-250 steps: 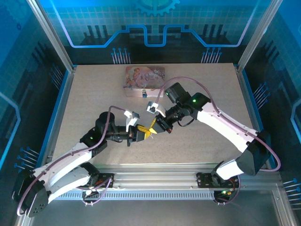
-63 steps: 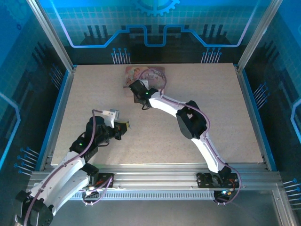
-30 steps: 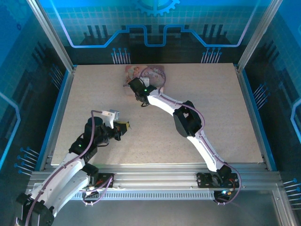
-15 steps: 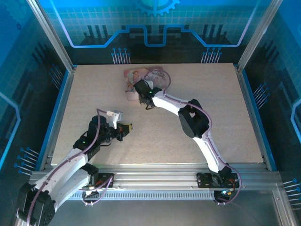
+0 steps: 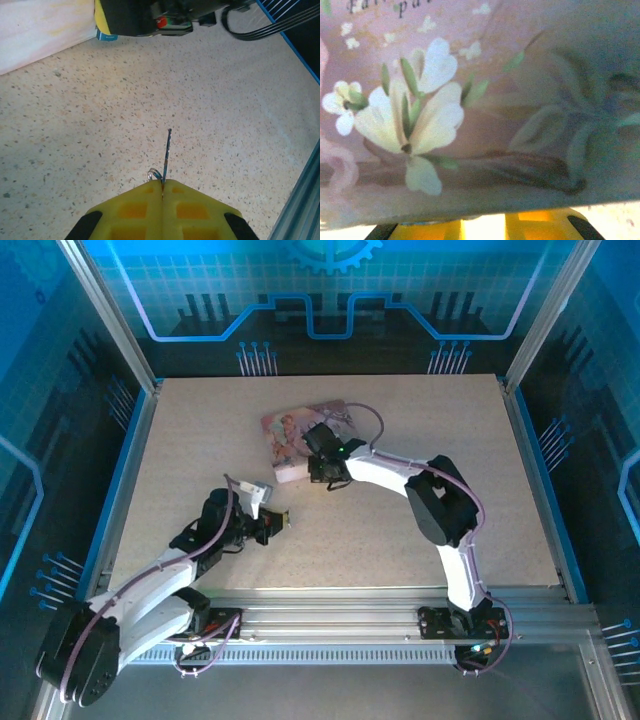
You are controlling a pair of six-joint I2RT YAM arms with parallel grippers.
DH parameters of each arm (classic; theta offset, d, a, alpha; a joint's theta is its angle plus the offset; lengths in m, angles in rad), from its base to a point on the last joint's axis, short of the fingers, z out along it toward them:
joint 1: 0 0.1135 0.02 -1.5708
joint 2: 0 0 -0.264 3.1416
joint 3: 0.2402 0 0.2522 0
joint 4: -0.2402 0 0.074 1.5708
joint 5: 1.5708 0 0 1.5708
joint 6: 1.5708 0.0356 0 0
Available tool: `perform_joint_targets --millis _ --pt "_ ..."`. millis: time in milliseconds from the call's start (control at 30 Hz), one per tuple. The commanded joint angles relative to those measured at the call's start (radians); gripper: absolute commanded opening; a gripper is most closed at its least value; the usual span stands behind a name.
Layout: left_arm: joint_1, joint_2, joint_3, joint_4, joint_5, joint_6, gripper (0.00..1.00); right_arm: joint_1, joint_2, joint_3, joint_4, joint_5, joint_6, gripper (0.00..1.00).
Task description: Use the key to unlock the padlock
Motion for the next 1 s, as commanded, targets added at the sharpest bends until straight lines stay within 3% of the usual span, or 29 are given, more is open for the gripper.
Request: perform_joint_targets --millis 0,467,733,967 --pt "-0.008 0.066 -0.022 0.092 -0.029 0.008 0.0 0.019 -0.093 -0.041 0.024 -0.079 0.036 0.06" --pt "0.033 0.458 0.068 0.334 -0.047 -0.023 0.0 0.092 -0.237 -0.24 0.015 -0.063 0.099 0.05" --pt "0.088 0.495 0.105 0.356 -0.035 -0.021 0.0 0.111 -0.235 -0.236 0.027 -0.085 0.097 0.05" --pt "0.107 0.456 0.036 0.486 0.105 0.066 0.0 0.049 -0.204 -0.093 -0.07 -0.245 0.016 0.05"
